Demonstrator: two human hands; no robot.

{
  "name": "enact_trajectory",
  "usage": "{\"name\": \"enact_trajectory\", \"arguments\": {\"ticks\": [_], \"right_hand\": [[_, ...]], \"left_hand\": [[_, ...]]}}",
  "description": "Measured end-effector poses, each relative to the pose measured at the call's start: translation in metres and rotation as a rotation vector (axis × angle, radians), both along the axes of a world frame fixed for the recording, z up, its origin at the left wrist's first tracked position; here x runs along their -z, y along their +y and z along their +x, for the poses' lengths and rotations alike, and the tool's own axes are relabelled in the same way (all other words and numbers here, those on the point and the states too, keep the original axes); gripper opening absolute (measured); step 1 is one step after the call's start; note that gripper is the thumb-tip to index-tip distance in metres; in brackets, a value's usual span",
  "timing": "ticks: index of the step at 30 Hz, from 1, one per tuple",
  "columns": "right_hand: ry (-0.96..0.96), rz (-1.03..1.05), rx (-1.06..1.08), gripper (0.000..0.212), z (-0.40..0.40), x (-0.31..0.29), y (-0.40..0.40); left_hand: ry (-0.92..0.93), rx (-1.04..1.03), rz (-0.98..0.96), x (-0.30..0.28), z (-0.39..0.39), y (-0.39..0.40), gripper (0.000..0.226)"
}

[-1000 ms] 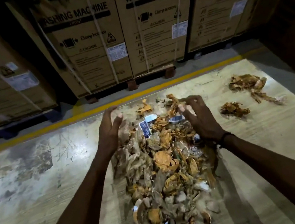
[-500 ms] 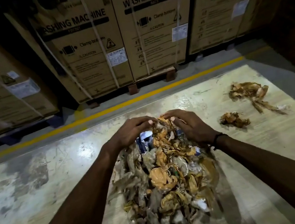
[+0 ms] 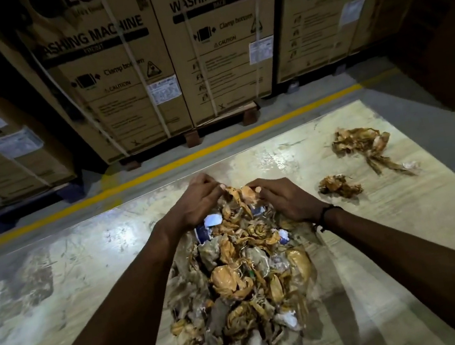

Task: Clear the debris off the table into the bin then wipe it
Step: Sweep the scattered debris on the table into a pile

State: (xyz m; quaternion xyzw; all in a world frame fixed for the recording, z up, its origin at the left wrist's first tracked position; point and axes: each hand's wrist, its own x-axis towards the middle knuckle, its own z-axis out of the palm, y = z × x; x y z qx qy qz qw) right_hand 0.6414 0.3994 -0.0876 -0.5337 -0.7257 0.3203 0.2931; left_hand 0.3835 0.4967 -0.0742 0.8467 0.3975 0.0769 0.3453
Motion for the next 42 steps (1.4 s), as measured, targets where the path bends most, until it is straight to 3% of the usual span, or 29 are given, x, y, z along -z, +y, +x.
{"name": "enact_trajectory", "arguments": {"ticks": [7, 9, 12, 15, 19, 24, 28, 30, 34, 39, 42], "right_hand": [[-0.047, 0.061, 0.085, 0.034, 0.027, -0.014, -0.020], [-0.046, 0.002, 0.126, 0.038, 0.034, -0.016, -0.025], [-0.131, -0.053, -0.029, 0.044, 0.034, -0.010, -0.039], [-0.174, -0.020, -0.118, 0.042, 0.031, -0.009, -0.051], [-0.179, 0.008, 0.030, 0.041, 0.044, -0.026, -0.058], [-0.207, 0.053, 0.255, 0.046, 0.082, -0.030, -0.059], [-0.207, -0.067, 0.414, 0.060, 0.096, -0.011, -0.063], [-0.172, -0.076, 0.335, 0.062, 0.088, 0.000, -0.073], [-0.132, 0.027, 0.163, 0.046, 0.077, -0.003, -0.086], [-0.198, 0.153, 0.521, 0.043, 0.146, -0.014, -0.081], [-0.288, 0.176, 0.749, 0.052, 0.197, -0.011, -0.074]], "left_hand": [[-0.014, 0.014, -0.058, -0.021, 0.004, -0.008, 0.075], [0.049, 0.075, -0.093, -0.028, 0.012, -0.006, 0.064], [0.097, 0.121, -0.162, -0.027, 0.016, -0.009, 0.035], [0.130, 0.139, -0.095, -0.033, 0.012, -0.013, 0.040], [0.126, 0.127, 0.109, -0.044, 0.022, -0.018, 0.057], [0.141, 0.119, 0.193, -0.058, 0.071, -0.024, 0.053], [0.130, 0.181, 0.218, -0.060, 0.121, -0.028, 0.045], [0.103, 0.191, 0.195, -0.054, 0.139, -0.029, 0.040], [0.070, 0.155, 0.124, -0.042, 0.156, -0.029, 0.049], [0.039, 0.105, 0.108, -0.029, 0.174, -0.021, 0.051], [0.002, 0.084, 0.080, -0.018, 0.196, -0.016, 0.052]]}}
